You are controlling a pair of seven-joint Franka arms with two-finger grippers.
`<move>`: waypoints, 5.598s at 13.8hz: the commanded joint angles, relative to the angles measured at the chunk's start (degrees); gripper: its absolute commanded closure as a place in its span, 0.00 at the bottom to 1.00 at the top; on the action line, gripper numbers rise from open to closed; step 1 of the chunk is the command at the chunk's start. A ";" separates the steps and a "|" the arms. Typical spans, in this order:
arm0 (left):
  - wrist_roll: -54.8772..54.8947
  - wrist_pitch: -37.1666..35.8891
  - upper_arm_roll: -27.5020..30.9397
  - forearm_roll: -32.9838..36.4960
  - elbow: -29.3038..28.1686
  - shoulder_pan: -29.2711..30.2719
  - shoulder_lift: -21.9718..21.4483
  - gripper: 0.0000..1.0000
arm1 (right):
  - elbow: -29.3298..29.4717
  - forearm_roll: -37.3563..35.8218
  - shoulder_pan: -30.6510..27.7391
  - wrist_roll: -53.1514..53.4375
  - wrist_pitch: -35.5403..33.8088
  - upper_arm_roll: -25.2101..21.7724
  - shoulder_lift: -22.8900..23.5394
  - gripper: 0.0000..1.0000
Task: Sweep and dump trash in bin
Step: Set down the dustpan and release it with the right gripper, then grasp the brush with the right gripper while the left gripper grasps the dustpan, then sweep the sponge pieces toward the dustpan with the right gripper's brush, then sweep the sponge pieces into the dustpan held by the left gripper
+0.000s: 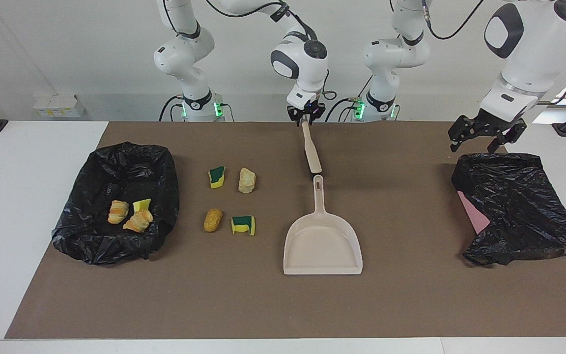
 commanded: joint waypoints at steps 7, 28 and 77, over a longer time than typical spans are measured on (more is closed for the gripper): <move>0.83 -0.01 -0.35 -0.64 -0.15 0.73 -0.17 0.00 | 0.37 0.61 -0.59 8.85 -1.57 -0.21 -3.68 1.00; -30.88 21.61 -0.35 -0.64 -5.86 -29.93 16.97 0.00 | -15.37 -2.29 -29.42 16.41 -18.20 0.32 -18.38 1.00; 48.29 27.23 -0.35 9.91 -24.15 -23.36 6.51 1.00 | 13.29 11.07 -21.87 -7.30 -5.45 0.32 8.70 1.00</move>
